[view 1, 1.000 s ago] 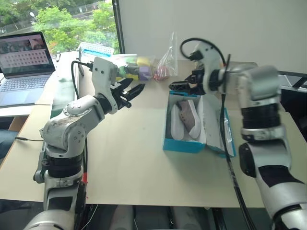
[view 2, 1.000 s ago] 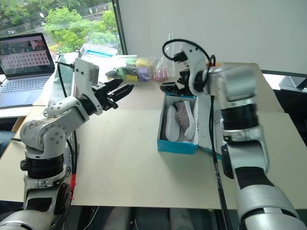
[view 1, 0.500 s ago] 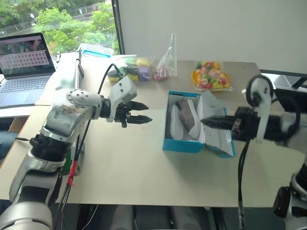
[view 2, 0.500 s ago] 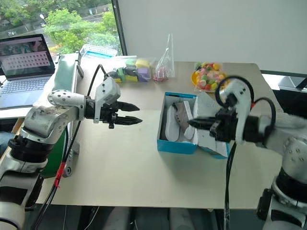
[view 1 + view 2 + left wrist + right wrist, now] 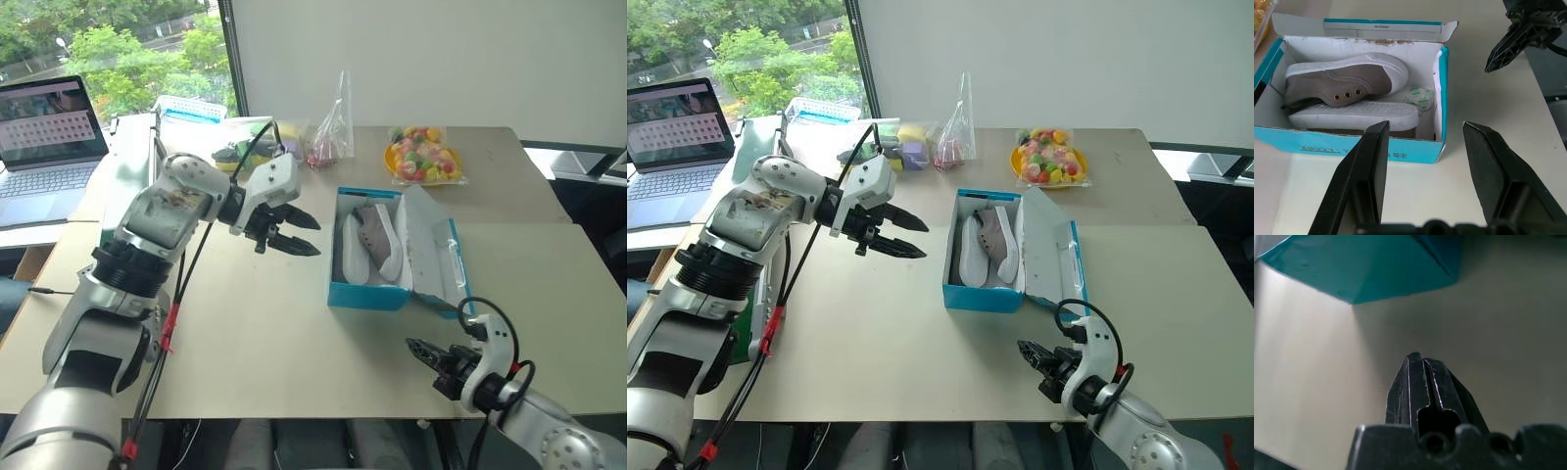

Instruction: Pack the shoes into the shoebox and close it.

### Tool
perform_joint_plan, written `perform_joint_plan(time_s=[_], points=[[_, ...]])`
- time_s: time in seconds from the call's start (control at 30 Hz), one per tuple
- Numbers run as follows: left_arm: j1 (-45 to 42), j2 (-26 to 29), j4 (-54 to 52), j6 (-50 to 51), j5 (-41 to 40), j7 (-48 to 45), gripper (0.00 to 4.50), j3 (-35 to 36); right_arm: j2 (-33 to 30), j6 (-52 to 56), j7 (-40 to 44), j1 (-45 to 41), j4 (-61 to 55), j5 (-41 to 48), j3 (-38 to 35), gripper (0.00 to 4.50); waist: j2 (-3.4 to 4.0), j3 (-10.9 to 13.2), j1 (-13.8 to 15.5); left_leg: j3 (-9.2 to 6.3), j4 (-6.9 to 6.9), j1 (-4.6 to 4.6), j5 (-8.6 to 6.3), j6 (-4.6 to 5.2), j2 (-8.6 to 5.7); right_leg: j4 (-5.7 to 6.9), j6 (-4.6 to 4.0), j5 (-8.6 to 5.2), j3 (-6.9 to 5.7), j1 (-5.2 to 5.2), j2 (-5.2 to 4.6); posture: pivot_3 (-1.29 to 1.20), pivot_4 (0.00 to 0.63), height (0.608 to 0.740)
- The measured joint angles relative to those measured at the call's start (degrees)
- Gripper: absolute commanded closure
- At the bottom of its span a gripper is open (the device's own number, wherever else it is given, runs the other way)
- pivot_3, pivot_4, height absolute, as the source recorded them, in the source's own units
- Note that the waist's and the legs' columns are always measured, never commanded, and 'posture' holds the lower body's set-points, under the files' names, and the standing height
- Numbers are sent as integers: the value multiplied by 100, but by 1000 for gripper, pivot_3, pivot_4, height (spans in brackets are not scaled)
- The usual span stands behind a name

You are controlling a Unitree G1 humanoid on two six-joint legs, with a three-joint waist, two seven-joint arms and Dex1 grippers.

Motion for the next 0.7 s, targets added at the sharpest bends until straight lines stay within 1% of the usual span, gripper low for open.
perform_joint_plan(time_s=[0.13, 0.3, 0.37, 0.43, 0.57, 0.7], points=[[0, 31, -10, -34, 71, -110, 1989, 10, 384, -1283, -219, -459, 1290, -511, 190, 4419, 1, 0, 13, -2, 0, -1, 0, 0, 0, -2, -1, 0, -2, 1, -1, 0, 150, 740], [29, 140, -187, 122, 147, -158, 1989, 25, 490, -2691, -176, -1099, 2500, -709, 228, 4419, -15, -8, -1, -1, -1, 7, 0, 0, 0, -8, -3, 6, -2, 17, -2, 0, 150, 740], [43, 182, -310, 226, 143, -166, 1989, 31, 486, -3018, -150, -1252, 2788, -751, 236, 4419, -19, -10, -2, -2, -1, 13, 0, 0, 1, -6, -2, 5, -2, 20, -1, 0, 150, 740], [57, 238, -430, 343, 132, -169, 1989, 50, 502, -3357, -102, -1322, 2999, -737, 236, 4419, -21, -12, -3, -3, -1, 19, 0, 0, 1, -6, -2, 5, -2, 26, 0, 0, 150, 740], [117, 348, -558, 443, 134, -146, 1989, 88, 533, -3708, -27, -1256, 3080, -561, 184, 4419, -20, -11, 10, -3, -1, 16, 0, 0, 0, -6, -4, 6, -2, 24, -1, 0, 150, 740], [259, 430, -651, 472, 147, -105, 1989, 148, 346, -3907, -30, -1122, 2974, -415, 26, 4419, -8, -4, 45, -3, -2, 6, 0, 0, -3, -6, -9, 9, -2, 15, -4, 0, 150, 740]])
